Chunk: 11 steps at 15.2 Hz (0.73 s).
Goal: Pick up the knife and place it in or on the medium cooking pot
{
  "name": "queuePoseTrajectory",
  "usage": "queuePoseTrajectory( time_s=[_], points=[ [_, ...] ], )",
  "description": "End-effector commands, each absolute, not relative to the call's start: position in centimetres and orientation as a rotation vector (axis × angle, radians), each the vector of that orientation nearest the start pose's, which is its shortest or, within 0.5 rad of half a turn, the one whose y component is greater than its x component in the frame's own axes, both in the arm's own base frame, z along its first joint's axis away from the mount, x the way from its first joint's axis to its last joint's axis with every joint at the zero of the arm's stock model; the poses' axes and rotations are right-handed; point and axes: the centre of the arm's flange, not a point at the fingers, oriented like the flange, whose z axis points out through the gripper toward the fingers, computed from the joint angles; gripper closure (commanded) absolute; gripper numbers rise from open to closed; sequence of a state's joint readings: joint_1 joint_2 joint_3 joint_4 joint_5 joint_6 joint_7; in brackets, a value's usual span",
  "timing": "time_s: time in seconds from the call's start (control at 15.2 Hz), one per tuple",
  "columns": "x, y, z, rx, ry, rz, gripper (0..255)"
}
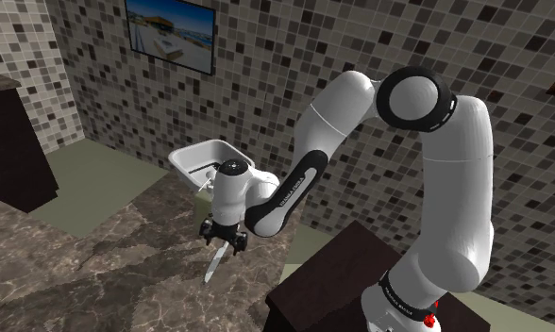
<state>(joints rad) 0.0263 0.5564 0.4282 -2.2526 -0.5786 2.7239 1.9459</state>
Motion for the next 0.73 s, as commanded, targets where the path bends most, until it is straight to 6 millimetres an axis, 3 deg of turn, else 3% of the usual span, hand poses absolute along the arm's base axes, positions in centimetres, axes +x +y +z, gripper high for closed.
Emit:
queuePoseTrajectory(
  time_s=[0.0,0.33,0.4,0.66],
  points=[
    [45.71,26.19,13.45,-2.734,1.521,-0.021,0],
    [45.71,26.19,13.45,-2.734,1.521,-0.021,0],
    [45.71,26.19,13.45,-2.734,1.521,-0.021,255],
    [45.72,26.19,13.45,-2.734,1.521,-0.021,255]
  ],
)
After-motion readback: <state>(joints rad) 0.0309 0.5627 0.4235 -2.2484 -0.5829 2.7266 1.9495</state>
